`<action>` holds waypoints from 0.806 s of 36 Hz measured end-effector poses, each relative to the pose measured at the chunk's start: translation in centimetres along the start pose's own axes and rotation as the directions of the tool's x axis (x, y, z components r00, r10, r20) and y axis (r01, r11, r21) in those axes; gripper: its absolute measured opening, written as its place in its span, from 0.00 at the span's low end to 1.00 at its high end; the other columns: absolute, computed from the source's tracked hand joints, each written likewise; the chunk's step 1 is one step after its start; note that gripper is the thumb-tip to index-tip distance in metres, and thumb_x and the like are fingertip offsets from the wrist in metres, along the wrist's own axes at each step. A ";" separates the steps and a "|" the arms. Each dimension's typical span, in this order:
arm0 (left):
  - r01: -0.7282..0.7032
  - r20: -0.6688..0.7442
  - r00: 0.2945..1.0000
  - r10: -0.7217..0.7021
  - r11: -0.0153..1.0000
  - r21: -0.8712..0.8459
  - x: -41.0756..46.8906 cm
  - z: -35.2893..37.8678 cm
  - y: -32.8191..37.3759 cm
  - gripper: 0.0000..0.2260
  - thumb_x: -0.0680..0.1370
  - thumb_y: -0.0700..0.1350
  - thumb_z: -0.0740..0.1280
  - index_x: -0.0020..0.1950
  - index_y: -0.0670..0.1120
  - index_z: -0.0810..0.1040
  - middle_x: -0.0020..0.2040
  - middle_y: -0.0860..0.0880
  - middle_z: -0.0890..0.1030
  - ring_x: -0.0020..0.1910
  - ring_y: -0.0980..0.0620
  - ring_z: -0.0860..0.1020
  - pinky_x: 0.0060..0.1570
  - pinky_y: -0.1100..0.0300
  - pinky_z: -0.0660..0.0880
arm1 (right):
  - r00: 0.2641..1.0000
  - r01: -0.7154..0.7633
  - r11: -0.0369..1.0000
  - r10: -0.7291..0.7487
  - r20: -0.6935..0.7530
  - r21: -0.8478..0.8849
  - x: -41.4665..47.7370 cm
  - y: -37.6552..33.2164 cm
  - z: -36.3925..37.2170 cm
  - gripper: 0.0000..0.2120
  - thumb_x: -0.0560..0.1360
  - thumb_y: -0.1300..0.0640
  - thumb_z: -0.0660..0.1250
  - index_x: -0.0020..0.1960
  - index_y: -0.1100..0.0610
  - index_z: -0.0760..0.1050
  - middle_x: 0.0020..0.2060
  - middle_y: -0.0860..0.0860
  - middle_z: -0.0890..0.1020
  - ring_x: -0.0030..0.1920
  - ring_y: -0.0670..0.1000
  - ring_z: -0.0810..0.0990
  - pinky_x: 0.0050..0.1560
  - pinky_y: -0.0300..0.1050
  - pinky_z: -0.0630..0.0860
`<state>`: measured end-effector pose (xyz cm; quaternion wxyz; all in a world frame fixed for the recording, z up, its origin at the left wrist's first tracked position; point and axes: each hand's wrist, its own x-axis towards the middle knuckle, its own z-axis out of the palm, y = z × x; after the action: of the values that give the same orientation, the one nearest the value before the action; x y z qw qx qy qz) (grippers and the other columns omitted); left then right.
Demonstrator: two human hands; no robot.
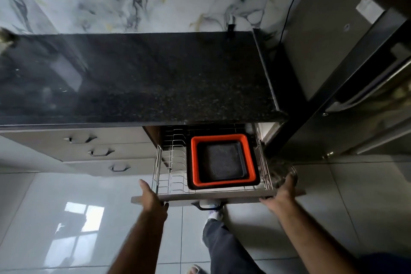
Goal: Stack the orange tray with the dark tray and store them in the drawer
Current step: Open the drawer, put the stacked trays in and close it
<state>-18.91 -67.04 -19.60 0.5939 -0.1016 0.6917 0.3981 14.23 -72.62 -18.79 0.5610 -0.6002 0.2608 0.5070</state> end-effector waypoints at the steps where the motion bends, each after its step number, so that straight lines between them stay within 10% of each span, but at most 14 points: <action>1: -0.002 0.001 1.000 0.002 1.000 -0.021 0.5 0.3 0.2 0.49 0.68 0.77 0.58 0.80 0.50 0.54 0.78 0.45 0.62 0.72 0.44 0.69 0.72 0.49 0.65 | 1.000 -0.005 1.000 0.005 0.003 -0.003 0.2 -0.3 0.5 0.47 0.69 0.24 0.60 0.78 0.50 0.61 0.78 0.59 0.66 0.75 0.65 0.67 0.75 0.70 0.60; 9: -0.016 0.021 1.000 0.018 0.996 -0.088 4.1 4.9 2.6 0.44 0.71 0.74 0.59 0.79 0.49 0.57 0.77 0.43 0.64 0.73 0.42 0.68 0.71 0.45 0.68 | 0.995 0.046 0.998 -0.041 -0.090 0.053 2.3 -2.4 6.3 0.47 0.69 0.26 0.64 0.78 0.50 0.57 0.78 0.60 0.63 0.76 0.65 0.65 0.75 0.70 0.60; 13: -0.029 0.047 0.998 0.035 0.994 -0.109 5.3 8.5 4.4 0.43 0.73 0.73 0.57 0.79 0.49 0.57 0.78 0.43 0.63 0.74 0.42 0.67 0.71 0.45 0.68 | 0.998 0.030 0.995 -0.025 -0.052 0.100 3.4 -4.0 9.9 0.33 0.68 0.26 0.66 0.63 0.48 0.71 0.75 0.57 0.70 0.65 0.60 0.75 0.72 0.65 0.68; 17: -0.043 0.074 0.996 0.053 0.991 -0.129 5.8 12.3 6.1 0.44 0.72 0.74 0.57 0.80 0.48 0.55 0.78 0.43 0.63 0.74 0.43 0.67 0.72 0.44 0.66 | 1.000 0.027 0.998 -0.028 0.008 0.060 4.5 -5.9 13.0 0.45 0.70 0.24 0.61 0.77 0.51 0.62 0.77 0.61 0.65 0.74 0.64 0.68 0.75 0.65 0.64; 29: -0.057 0.275 0.958 0.086 0.992 -0.113 5.2 20.4 10.4 0.42 0.73 0.74 0.56 0.80 0.52 0.59 0.79 0.43 0.62 0.76 0.41 0.64 0.73 0.41 0.64 | 0.988 -0.034 0.998 0.026 0.149 0.047 4.9 -11.0 20.8 0.38 0.74 0.27 0.58 0.76 0.49 0.65 0.76 0.58 0.66 0.76 0.61 0.66 0.76 0.64 0.64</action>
<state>-11.63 -44.69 -19.34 0.6645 -0.0500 0.5827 0.4652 19.10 -49.25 -15.75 0.5857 -0.5429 0.2397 0.5521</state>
